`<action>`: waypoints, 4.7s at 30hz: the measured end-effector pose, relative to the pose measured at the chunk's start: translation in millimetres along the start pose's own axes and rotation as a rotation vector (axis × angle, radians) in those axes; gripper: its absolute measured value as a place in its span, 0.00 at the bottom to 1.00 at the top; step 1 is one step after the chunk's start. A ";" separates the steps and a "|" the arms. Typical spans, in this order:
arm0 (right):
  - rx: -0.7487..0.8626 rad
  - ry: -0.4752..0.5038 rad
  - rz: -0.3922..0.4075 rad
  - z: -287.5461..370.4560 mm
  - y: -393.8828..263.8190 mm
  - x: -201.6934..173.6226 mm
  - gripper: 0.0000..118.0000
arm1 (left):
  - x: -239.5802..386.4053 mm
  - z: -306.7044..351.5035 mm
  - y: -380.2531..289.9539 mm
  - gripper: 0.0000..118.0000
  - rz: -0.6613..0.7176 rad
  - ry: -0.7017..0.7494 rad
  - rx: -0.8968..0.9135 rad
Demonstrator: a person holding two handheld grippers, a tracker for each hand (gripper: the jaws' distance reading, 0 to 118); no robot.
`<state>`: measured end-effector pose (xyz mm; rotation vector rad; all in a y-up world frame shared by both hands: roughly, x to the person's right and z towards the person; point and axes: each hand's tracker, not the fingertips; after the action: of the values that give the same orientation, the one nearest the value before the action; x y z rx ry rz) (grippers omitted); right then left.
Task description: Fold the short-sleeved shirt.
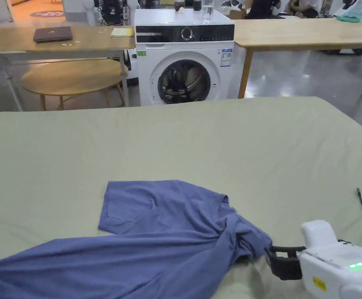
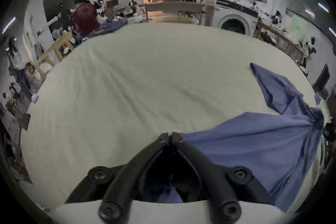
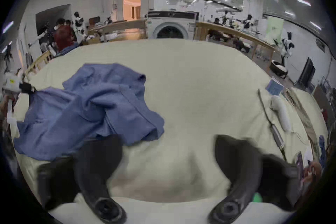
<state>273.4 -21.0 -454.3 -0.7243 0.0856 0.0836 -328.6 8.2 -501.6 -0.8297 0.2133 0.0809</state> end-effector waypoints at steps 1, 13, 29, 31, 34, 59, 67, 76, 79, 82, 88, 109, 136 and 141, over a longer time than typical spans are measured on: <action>0.024 0.013 0.039 -5.4 -1.5 -2.3 0.95 | -0.7 9.0 1.6 0.00 0.020 -0.017 0.007; -0.144 0.240 0.121 -49.3 20.1 10.7 0.02 | 2.0 35.4 10.2 0.00 -0.024 0.003 -0.016; 0.419 0.048 -0.076 139.2 192.5 37.1 0.01 | -19.1 182.3 120.8 0.00 -0.101 0.058 0.338; 0.502 0.011 -0.064 184.9 220.8 18.2 0.01 | -23.5 200.2 138.6 0.00 -0.094 0.052 0.374; 0.572 -0.029 -0.098 220.6 262.2 31.1 0.01 | -24.2 224.3 167.6 0.00 -0.075 0.044 0.453; 0.413 -0.213 -0.075 99.0 262.0 53.1 0.01 | 40.2 143.4 181.1 0.00 -0.030 -0.001 0.429; 0.389 -0.169 -0.028 100.6 185.4 62.2 0.01 | 48.2 143.7 130.4 0.00 -0.087 -0.015 0.405; 0.227 -0.060 0.045 150.2 12.7 30.8 0.02 | 24.3 155.7 -41.2 0.00 -0.047 -0.077 0.217; 0.129 -0.044 0.033 135.5 -47.8 26.3 0.02 | 15.5 141.9 -108.3 0.00 -0.011 -0.076 0.122; 0.066 -0.051 -0.021 129.1 -86.4 19.5 0.02 | -4.8 124.1 -144.3 0.00 0.085 -0.092 0.074; 0.139 -0.065 -0.084 162.6 -81.6 10.5 0.87 | -2.6 164.6 -138.9 0.80 0.063 -0.075 0.248; 0.525 0.118 -0.005 200.1 -8.4 -140.6 0.00 | 19.5 209.2 -179.9 0.00 -0.014 -0.045 0.277; 0.261 0.082 0.010 85.3 4.4 -128.7 0.00 | 8.0 46.2 -140.8 0.08 -0.149 -0.017 -0.025; 0.138 0.031 0.009 29.3 50.5 -87.5 0.00 | 3.7 75.0 -127.5 0.00 -0.054 -0.104 0.038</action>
<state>182.6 32.1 -456.3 -0.5873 0.1233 0.0741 -293.6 -22.3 -361.1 -0.7906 0.0937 0.0688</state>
